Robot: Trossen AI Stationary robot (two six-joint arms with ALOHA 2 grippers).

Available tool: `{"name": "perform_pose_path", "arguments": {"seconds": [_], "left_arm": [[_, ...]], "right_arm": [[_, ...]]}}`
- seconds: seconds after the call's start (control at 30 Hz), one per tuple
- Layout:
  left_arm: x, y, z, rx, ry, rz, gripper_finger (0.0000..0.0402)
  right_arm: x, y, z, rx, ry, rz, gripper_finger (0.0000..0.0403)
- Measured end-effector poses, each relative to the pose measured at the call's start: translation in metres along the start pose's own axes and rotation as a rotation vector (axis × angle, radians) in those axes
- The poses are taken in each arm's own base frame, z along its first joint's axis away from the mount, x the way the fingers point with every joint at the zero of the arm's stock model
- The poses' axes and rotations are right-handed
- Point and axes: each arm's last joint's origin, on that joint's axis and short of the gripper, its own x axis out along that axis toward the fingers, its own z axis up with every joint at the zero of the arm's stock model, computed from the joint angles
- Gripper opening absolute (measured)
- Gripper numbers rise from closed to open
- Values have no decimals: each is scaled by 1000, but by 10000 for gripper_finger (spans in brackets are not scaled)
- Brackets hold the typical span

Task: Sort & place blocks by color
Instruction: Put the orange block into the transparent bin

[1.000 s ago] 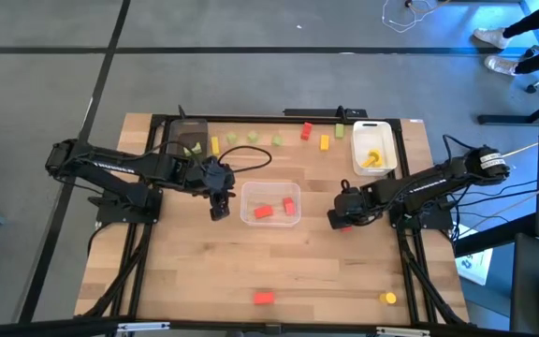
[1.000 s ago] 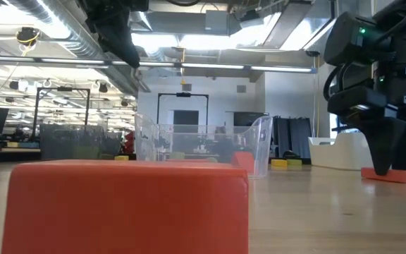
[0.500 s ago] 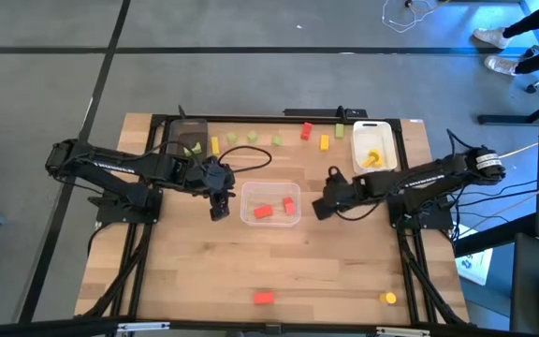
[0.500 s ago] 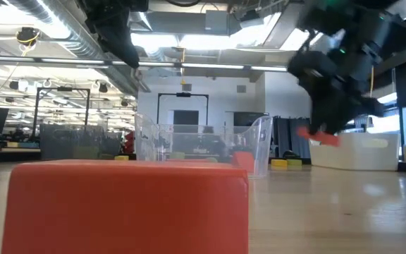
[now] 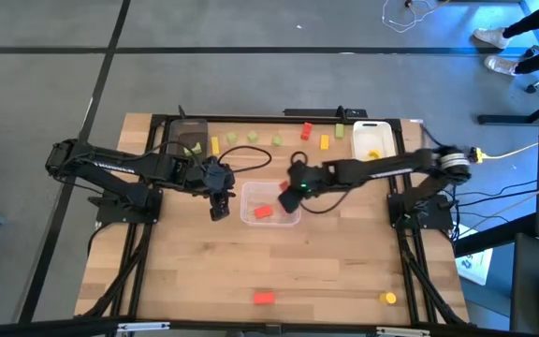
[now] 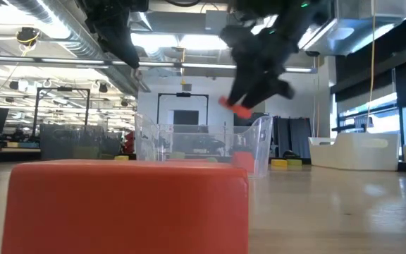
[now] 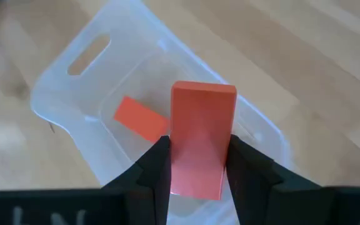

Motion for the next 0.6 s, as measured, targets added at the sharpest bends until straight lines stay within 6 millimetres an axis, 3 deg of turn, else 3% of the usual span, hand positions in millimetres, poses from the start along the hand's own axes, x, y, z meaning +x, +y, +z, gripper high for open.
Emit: {"name": "perform_pose_path", "arguments": {"seconds": [0.27, 0.43, 0.6], "left_arm": [[0, 0, 0, -3, 4, -5, 86], [0, -1, -1, -1, 13, -28, 86], [-1, -5, -2, 11, 14, -38, 86]], "right_arm": [[46, 23, 11, -121, 84, 14, 135], [57, 27, 13, -162, 111, 23, 164], [58, 28, 13, -160, 111, 22, 168]]}}
